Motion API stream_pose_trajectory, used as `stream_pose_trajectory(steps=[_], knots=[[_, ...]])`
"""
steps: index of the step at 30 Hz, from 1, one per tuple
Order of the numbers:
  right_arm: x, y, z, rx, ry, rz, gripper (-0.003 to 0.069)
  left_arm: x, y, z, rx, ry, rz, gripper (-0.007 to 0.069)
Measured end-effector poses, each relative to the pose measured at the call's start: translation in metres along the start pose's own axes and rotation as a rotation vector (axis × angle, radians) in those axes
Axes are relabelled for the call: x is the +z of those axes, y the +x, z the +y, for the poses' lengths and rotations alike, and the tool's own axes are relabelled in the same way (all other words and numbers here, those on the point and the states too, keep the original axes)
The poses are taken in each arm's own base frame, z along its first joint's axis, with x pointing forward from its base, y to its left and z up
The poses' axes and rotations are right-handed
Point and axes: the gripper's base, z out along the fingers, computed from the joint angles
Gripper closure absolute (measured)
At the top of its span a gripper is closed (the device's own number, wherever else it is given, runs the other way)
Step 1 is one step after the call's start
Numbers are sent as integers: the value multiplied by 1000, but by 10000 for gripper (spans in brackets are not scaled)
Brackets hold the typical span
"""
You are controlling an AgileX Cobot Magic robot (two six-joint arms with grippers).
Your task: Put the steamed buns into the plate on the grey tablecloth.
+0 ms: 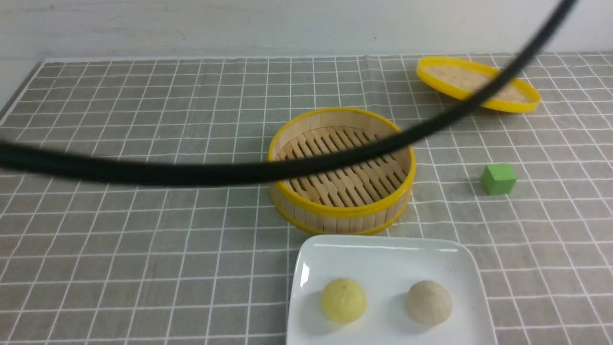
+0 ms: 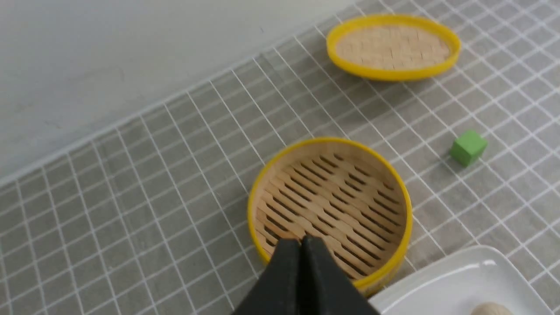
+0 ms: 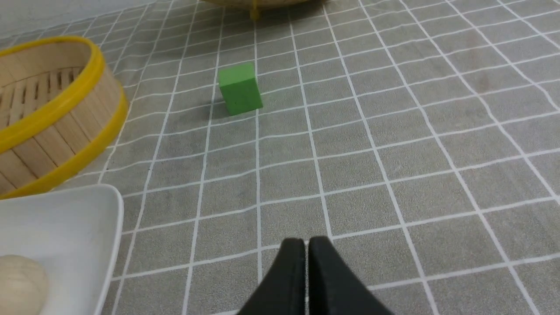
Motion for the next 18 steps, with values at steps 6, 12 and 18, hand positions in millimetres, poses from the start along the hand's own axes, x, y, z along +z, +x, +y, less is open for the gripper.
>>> stream_pose_trajectory(steps=[6, 12, 18], knots=[[0, 0, 0, 0, 1, 3, 624, -67, 12, 25, -37, -12, -126, 605], [0, 0, 0, -1, 1, 2, 618, -90, 47, 34, -29, -20, -106, 605], [0, 0, 0, -1, 1, 3, 610, -90, 114, 39, -116, -44, 3, 604]])
